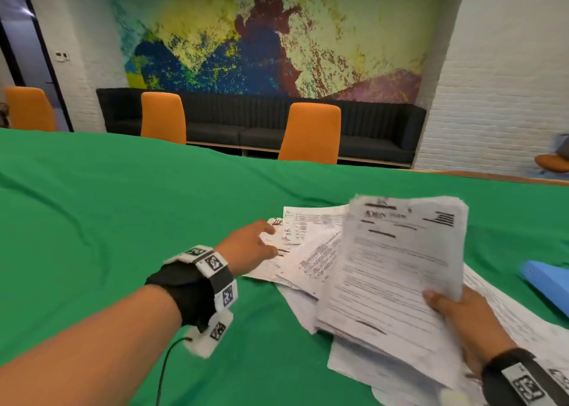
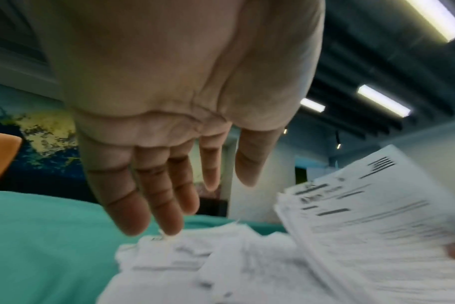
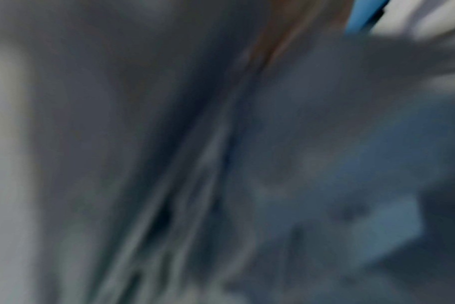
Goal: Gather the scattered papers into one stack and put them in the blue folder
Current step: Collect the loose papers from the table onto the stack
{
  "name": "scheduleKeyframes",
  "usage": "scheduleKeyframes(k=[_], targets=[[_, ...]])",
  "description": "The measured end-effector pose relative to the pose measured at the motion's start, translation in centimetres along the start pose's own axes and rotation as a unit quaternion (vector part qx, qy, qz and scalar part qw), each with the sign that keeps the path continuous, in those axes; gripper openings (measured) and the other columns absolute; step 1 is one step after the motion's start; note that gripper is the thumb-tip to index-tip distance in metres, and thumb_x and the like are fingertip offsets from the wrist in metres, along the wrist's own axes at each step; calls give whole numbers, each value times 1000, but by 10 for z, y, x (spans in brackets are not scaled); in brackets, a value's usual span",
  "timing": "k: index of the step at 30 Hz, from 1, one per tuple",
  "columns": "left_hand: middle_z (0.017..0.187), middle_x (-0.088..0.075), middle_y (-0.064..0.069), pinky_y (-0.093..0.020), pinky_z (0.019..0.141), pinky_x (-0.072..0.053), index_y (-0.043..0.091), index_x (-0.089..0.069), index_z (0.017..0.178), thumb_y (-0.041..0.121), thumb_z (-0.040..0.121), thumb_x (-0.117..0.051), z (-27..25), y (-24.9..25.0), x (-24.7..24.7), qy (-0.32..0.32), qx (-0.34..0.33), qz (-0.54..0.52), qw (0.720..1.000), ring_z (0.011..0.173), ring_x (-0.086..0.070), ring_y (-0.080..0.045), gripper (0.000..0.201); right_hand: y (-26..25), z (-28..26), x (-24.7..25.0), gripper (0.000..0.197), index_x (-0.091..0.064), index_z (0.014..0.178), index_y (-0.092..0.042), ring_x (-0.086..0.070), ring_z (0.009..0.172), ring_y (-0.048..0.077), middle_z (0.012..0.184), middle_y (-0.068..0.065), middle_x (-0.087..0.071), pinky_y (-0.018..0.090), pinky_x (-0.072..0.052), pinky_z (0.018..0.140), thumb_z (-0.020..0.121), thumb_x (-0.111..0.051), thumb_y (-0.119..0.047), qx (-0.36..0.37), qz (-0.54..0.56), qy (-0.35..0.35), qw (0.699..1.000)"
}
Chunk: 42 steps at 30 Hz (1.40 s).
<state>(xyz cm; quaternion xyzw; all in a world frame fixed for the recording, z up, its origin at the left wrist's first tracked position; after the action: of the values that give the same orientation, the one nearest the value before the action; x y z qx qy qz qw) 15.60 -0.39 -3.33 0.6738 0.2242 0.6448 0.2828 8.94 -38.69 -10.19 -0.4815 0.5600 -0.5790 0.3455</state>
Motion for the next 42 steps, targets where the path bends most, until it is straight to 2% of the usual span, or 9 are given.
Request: scheduleKeyframes(k=[6,10,13,16,20,23,29,37,42], targets=[[118,-59,-8,-24,70,-37,15,-62,117,36,96,-59,53,-22,-36,-100,55,246,963,99,-55,-23,30,61,9,23,16,-73,104,-6,-76,89,41,93,16,-81,65,-54,96,89,-74,-4,-84,-37,20,996],[133,-56,-10,-28,87,-41,8,-57,126,41,97,-56,87,-26,-59,-94,79,241,963,119,-53,-24,44,56,9,21,12,-74,102,-6,-75,89,36,87,13,-81,52,-56,92,89,-74,-7,-91,-72,7,993],[120,-45,-5,-28,86,-37,19,-50,114,45,96,-58,109,-20,-78,-95,102,209,968,111,-45,-17,33,47,7,20,14,-70,106,-6,-69,87,25,92,5,-76,31,-47,69,92,-72,-9,-91,-88,-11,992],[110,-52,-6,-26,77,-39,16,-61,100,52,92,-61,125,-10,-91,-98,115,184,971,99,-50,-22,37,45,7,21,21,-66,111,-7,-63,83,21,89,2,-70,33,-43,72,91,-73,-11,-103,-104,-11,989],[124,-65,-6,-31,94,-46,10,-65,123,55,79,-74,147,-14,-104,-73,126,154,977,115,-60,-27,63,48,13,19,38,-65,129,-6,-63,88,24,103,10,-68,34,-46,82,92,-72,-12,-117,-123,-12,985],[123,-61,-4,-30,99,-44,11,-60,132,44,88,-68,140,-4,-108,-63,133,151,978,120,-57,-24,56,51,14,18,42,-64,132,-6,-65,98,28,106,8,-71,41,-47,100,92,-73,-11,-121,-129,-17,984],[151,-47,-7,-29,106,-41,12,-42,148,17,88,-72,127,0,-92,-47,105,93,989,133,-49,-27,67,43,9,25,29,-68,119,0,-60,79,15,85,1,-68,34,-41,80,90,-73,-3,-117,-100,0,988],[148,-50,3,-26,88,-43,29,-40,148,7,87,-71,40,-56,-15,-58,111,32,992,109,-62,-18,72,6,-1,83,54,-62,134,-7,-62,105,32,127,16,-70,52,-42,111,86,-80,-22,-77,-19,73,994],[150,-48,2,-42,107,-46,30,-40,148,11,85,-72,-39,-104,-16,-89,142,58,984,119,-61,-20,73,18,-23,64,24,-66,115,-7,-74,87,40,83,8,-81,42,-56,76,92,-68,-2,-85,39,13,996]])
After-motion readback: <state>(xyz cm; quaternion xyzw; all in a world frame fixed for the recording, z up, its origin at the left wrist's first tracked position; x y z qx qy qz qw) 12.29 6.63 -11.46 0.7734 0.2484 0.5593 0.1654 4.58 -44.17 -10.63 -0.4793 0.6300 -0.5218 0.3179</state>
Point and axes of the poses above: each hand's wrist, its own z-axis towards the middle knuckle, its own x-axis out of the back of the hand, y = z × x, the point moved 8 cm from there along z, towards the middle knuckle
